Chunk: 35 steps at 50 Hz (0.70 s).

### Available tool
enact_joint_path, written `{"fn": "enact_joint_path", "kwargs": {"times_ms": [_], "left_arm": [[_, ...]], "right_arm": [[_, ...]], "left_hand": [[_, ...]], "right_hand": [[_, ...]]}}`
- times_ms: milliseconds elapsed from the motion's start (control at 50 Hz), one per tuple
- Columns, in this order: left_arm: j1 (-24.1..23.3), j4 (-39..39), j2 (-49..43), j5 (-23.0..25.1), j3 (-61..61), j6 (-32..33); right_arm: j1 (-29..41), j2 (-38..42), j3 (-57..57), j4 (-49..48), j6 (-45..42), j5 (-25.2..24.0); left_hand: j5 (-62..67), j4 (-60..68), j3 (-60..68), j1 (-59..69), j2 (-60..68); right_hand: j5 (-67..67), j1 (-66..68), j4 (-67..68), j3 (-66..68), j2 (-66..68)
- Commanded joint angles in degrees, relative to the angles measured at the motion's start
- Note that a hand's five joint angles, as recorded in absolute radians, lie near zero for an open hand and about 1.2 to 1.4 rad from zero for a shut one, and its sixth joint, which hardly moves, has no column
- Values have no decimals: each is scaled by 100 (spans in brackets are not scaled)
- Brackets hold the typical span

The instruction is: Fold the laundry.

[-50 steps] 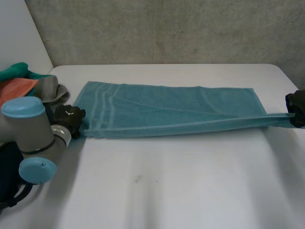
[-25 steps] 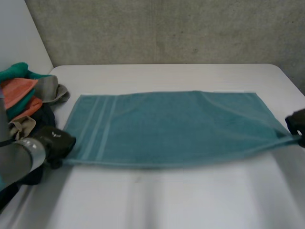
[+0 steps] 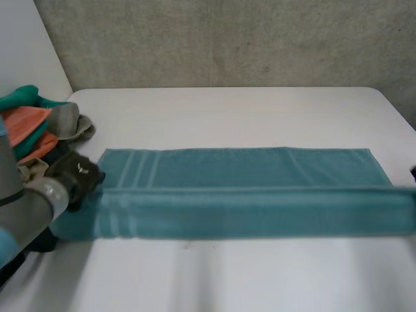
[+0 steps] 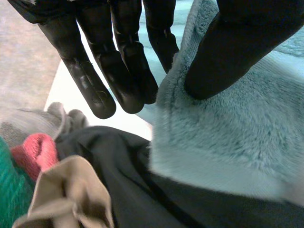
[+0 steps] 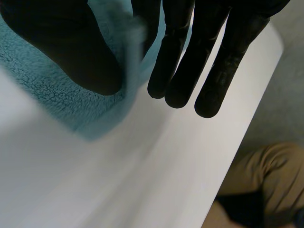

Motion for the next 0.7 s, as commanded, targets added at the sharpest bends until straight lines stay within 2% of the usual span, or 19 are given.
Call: {"fn": "enact_joint_path", "kwargs": {"times_ms": [20,100,260,380,500,520,560,580,620,640,660,680,700], "left_arm": [[-267,650,-1336,-372,1325,-287],[-548,1080,-2030,-504,2186,-296],[-698,1810,-2803,-487,3022,-287],[-742,1899,-3314,-540,3576,-269],[-742,1960,-3631,-513,3823,-94],[-742,1978,-3649,-513,3832,-68],[-769,2039,-3675,-513,3823,-23],[-804,2118,-3693,-522,3814,3],[-839,2224,-3701,-557,3788,12],[-848,2285,-3693,-575,3779,12],[-865,2373,-3693,-644,3762,21],[-874,2417,-3684,-671,3753,21],[-883,2444,-3675,-698,3744,21]], "right_arm": [[726,775,-834,-942,485,386],[980,1171,-1221,-1408,583,562],[1201,1831,-1785,-2252,530,1055],[1236,2244,-2066,-2780,521,1090],[1307,2412,-2321,-2913,521,1126],[1307,2421,-2330,-2921,530,1134],[1333,2429,-2356,-2939,521,1152],[1342,2429,-2374,-2956,521,1169],[1351,2429,-2400,-3009,521,1196],[1359,2421,-2409,-3079,521,1248],[1368,2395,-2409,-3097,521,1275],[1377,2377,-2409,-3115,521,1284],[1395,2351,-2409,-3123,521,1293]], "left_hand": [[1403,1154,1195,1622,1179],[1403,1154,1195,1622,1179],[1403,1154,1195,1622,1179],[1403,1154,1195,1622,1179],[1403,1154,1195,1622,1179],[1403,1154,1195,1622,1179],[1403,1154,1195,1622,1179],[673,424,464,891,449],[-1008,-1257,-1217,-790,-1232],[-1999,-2248,-2208,-1781,-2223],[-5073,-5322,-5282,-4855,-5297],[-5597,-5846,-5805,-5378,-5821],[-5412,-5661,-5621,-5194,-5637]], "right_hand": [[1313,2420,1169,1213,1297],[1313,2420,1169,1213,1297],[1313,2420,1169,1213,1297],[1313,2420,1169,1213,1297],[1313,2420,1169,1213,1297],[1152,2259,1008,1052,1137],[-605,502,-750,-705,-621],[-1248,-141,-1393,-1348,-1264],[-3345,-2239,-3490,-3445,-3361],[-5572,-4465,-5716,-5672,-5588],[-5687,-4580,-5831,-5787,-5703],[-5687,-4580,-5831,-5787,-5703],[-5687,-4580,-5831,-5787,-5703]]}}
